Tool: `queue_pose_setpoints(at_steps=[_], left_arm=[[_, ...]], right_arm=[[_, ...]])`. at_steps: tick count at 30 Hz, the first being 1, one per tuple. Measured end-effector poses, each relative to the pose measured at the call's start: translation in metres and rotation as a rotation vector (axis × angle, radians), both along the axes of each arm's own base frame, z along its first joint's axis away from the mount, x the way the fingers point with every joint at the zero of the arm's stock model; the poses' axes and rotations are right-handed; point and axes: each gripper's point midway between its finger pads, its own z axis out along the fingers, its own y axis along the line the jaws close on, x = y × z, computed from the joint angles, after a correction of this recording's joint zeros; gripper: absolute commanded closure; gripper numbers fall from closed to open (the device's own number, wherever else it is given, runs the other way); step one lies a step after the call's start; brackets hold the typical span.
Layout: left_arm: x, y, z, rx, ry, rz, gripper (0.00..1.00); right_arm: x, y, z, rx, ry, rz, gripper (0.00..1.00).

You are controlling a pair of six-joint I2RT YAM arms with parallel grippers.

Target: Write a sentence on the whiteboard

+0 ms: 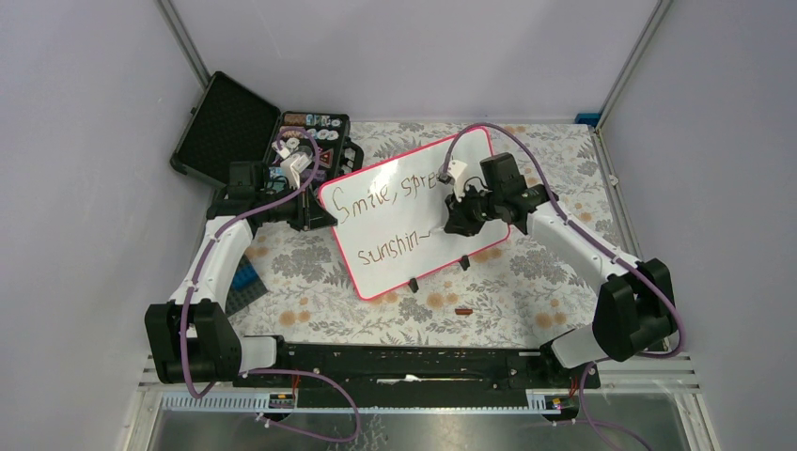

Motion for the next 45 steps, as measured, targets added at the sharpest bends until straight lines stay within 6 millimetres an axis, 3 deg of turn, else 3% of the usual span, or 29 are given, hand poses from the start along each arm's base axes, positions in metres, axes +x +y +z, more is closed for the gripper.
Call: queue_pose_setpoints(at_steps=[10,26,45], left_arm=[[0.0,0.0,0.0,0.0,0.0,0.0,1.0],[0.0,0.0,0.0,0.0,0.0,0.0,1.0],[0.0,0.0,0.0,0.001,-0.001,0.0,1.0]], right_arm=[[0.011,0.003,0.016,0.02,-0.041,-0.006,1.0],[-0.002,0.021,0.008,0.016,-0.015,0.048,1.0],[-0.013,0.02,-0.008,0.01,0.024,0.063,1.0]])
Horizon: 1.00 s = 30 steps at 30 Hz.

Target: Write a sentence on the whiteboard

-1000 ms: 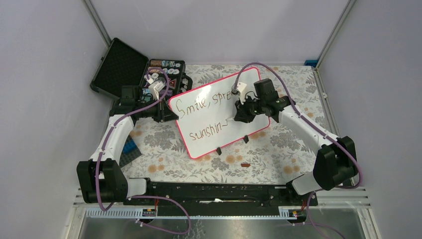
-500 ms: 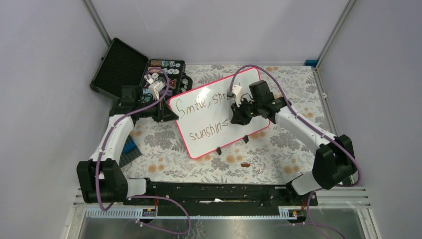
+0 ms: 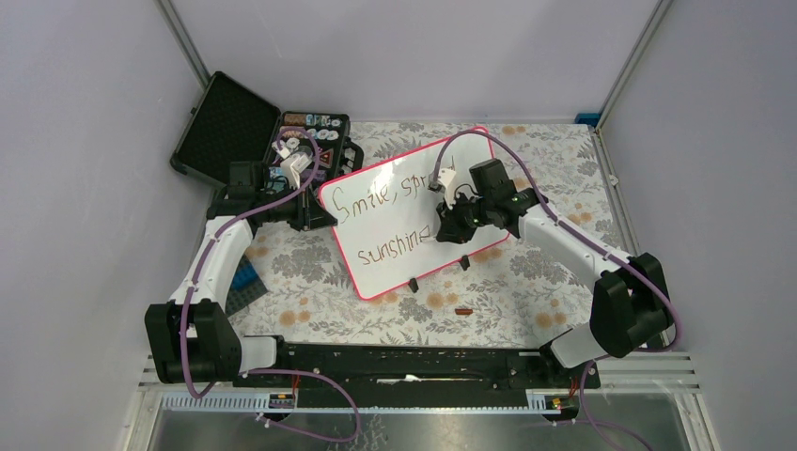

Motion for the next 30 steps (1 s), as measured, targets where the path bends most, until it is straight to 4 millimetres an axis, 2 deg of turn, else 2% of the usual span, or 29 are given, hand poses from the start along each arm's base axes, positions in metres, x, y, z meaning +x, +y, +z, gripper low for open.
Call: queue_pose_setpoints(at_steps=[7,18,30], left_arm=[[0.0,0.0,0.0,0.0,0.0,0.0,1.0],[0.0,0.0,0.0,0.0,0.0,0.0,1.0],[0.0,0.0,0.0,0.0,0.0,0.0,1.0]], right_arm=[[-0.003,-0.004,-0.006,-0.008,0.013,-0.005,1.0],[0.004,-0.016,-0.004,-0.01,0.009,-0.038,1.0],[0.002,-0.021,-0.003,-0.017,0.006,-0.025,1.0]])
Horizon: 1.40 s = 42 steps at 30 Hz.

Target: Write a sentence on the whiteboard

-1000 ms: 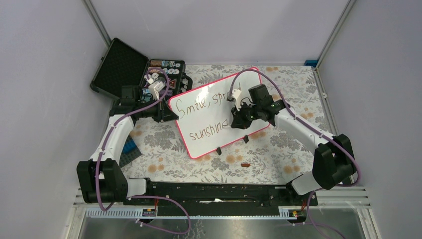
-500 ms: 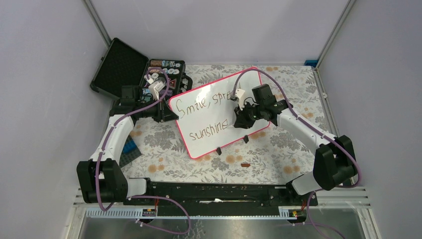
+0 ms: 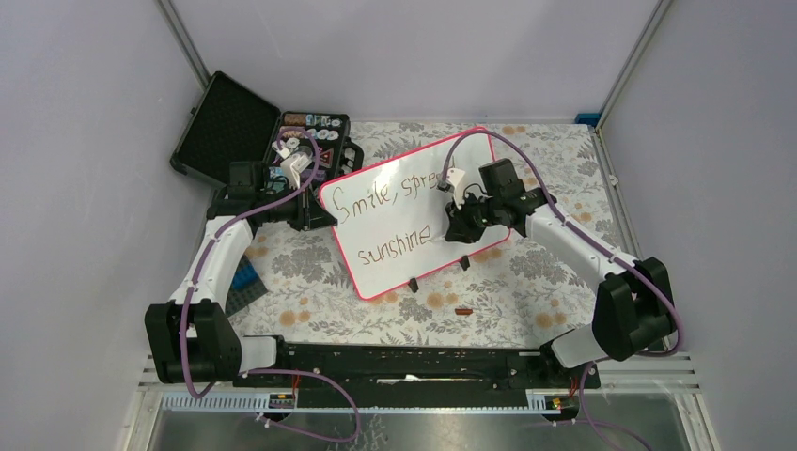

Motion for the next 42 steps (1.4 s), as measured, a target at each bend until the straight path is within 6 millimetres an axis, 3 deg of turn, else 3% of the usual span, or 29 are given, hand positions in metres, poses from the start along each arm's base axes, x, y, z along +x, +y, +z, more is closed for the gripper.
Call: queue_pose_setpoints(at_steps=[12,24,42], left_arm=[[0.0,0.0,0.0,0.0,0.0,0.0,1.0],[0.0,0.0,0.0,0.0,0.0,0.0,1.0],[0.0,0.0,0.0,0.0,0.0,0.0,1.0]], right_arm=[[-0.012,-0.003,0.023,0.03,-0.035,0.019,1.0],[0.0,-0.022,0.021,0.021,-0.024,-0.048,1.0],[0.006,-0.017,0.01,0.022,-0.005,-0.045,1.0]])
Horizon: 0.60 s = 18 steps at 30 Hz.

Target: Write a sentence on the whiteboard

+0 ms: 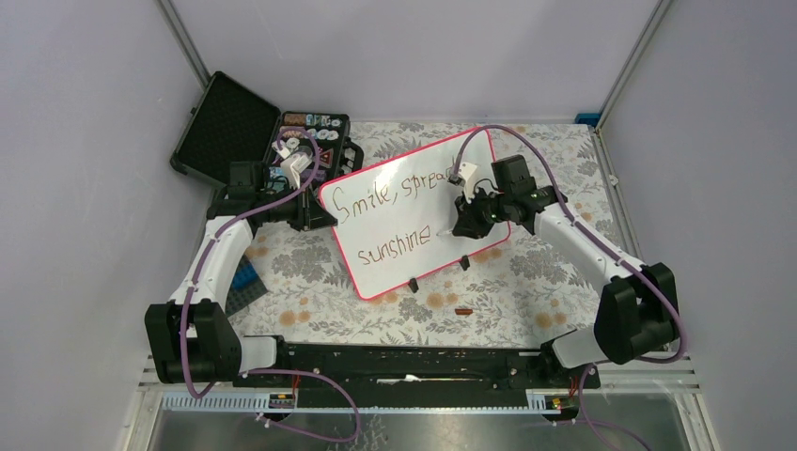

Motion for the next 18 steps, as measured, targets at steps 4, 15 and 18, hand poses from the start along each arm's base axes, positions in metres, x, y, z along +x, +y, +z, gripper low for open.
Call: queue_pose_setpoints(at_steps=[4,15,18], left_arm=[[0.0,-0.0001,0.0,0.0,-0.001,-0.001,1.0],[0.0,-0.0001,0.0,0.0,-0.001,-0.001,1.0],[0.0,-0.0001,0.0,0.0,-0.001,-0.001,1.0]], right_arm=[[0.0048,0.0017,-0.0051,-0.003,0.008,-0.006,1.0],[0.0046,0.0026,-0.0081,-0.005,0.02,-0.008,1.0],[0.0044,0.0026,-0.0081,-0.005,0.021,-0.007,1.0]])
